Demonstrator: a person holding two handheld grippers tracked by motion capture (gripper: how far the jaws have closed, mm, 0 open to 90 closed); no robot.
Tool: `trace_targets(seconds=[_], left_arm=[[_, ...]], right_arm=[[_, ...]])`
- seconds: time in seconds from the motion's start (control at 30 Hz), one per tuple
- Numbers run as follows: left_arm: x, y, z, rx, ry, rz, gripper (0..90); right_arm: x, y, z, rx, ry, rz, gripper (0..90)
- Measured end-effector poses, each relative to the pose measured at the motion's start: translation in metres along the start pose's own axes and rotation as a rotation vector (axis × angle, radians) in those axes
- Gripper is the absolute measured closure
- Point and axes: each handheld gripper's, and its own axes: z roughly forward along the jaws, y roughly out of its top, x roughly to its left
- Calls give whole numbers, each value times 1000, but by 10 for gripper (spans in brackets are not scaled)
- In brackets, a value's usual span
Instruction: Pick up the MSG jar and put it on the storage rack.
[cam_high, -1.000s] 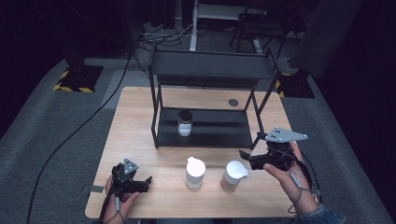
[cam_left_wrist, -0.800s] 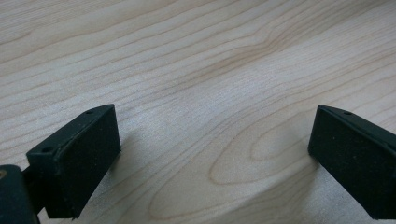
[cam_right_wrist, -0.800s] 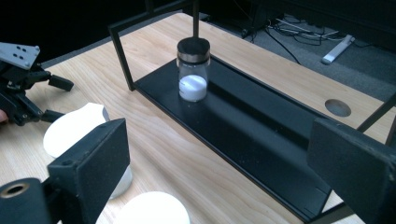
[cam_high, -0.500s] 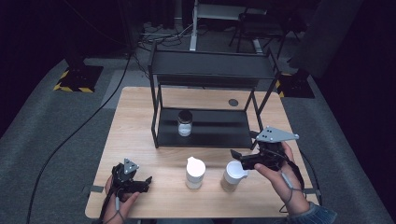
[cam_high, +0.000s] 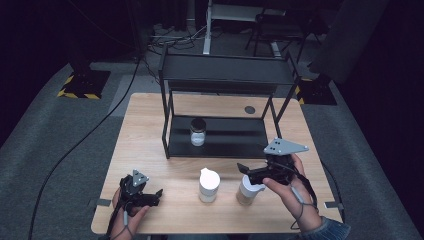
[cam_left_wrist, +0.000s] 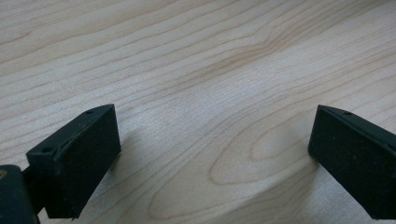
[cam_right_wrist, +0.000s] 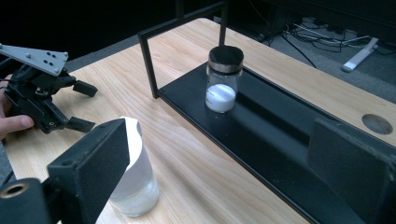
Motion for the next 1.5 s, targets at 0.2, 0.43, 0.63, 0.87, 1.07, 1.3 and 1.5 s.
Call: trace_targets(seconds=[0.2, 0.43, 0.63, 0.87, 1.07, 1.3, 1.5], left_arm=[[0, 0, 0, 2, 0, 0, 19], [0, 0, 0, 0, 0, 0, 19], [0, 0, 0, 0, 0, 0, 19], [0, 0, 0, 0, 0, 0, 19], [0, 0, 0, 0, 0, 0, 19], [0, 0, 0, 0, 0, 0, 19], [0, 0, 0, 0, 0, 0, 19]], right_arm=[[6, 1, 5, -6, 10, -1, 60], [13, 1, 12, -17, 19, 0, 58], [22, -1, 19, -35, 25, -1, 56], [32, -6, 31, -30, 57, 5, 56], [41, -10, 38, -51, 53, 5, 56], [50, -16, 49, -40, 72, 4, 56], [58, -19, 57, -38, 73, -7, 56]])
